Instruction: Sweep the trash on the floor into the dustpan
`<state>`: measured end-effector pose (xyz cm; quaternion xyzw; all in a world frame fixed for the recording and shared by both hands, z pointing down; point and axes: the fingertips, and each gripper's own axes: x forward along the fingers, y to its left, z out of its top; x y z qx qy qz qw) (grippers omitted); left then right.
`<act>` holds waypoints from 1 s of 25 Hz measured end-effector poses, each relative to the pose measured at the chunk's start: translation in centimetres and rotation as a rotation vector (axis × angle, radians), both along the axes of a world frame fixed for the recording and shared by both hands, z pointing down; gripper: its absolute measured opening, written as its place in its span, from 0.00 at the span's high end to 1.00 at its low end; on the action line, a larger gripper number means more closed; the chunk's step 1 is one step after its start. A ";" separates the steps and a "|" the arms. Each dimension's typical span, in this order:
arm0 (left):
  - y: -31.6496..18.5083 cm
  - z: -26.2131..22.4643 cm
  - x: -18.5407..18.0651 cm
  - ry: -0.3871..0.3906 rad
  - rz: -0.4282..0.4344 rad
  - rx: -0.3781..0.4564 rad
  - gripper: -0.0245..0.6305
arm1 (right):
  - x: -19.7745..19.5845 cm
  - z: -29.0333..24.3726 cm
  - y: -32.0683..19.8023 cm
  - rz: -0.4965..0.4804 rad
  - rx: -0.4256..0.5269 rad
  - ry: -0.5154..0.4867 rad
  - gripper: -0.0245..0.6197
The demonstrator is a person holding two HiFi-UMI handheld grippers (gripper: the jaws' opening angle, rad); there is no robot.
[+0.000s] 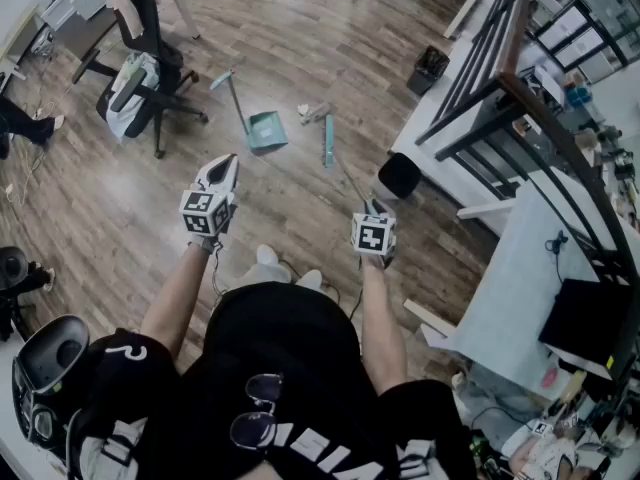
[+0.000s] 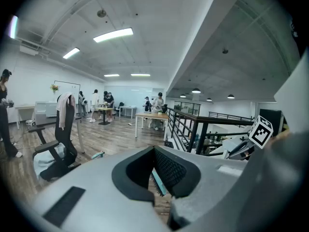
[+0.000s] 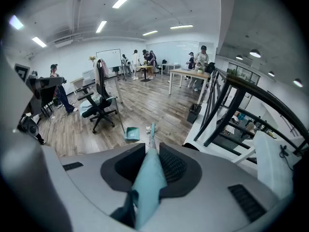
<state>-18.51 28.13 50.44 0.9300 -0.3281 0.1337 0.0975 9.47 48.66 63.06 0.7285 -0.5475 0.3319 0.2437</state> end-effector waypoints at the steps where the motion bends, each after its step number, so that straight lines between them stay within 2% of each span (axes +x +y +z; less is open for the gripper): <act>1: 0.5 0.0 0.4 0.002 -0.005 0.000 0.96 | 0.5 0.1 0.5 -0.002 0.000 -0.001 0.83; 9: 3.1 0.2 2.6 0.001 -0.043 -0.002 0.96 | 3.6 0.6 2.5 -0.020 -0.014 -0.002 0.83; 15: 2.7 1.4 3.7 -0.012 -0.043 -0.010 0.96 | 4.8 1.5 1.6 -0.023 -0.022 -0.005 0.83; 20: -0.8 2.9 5.2 -0.010 -0.042 -0.026 0.96 | 5.9 2.7 -1.4 -0.027 -0.049 -0.016 0.83; 25: -7.5 4.4 7.2 -0.010 -0.036 -0.046 0.96 | 8.1 3.4 -7.1 -0.019 -0.067 -0.001 0.83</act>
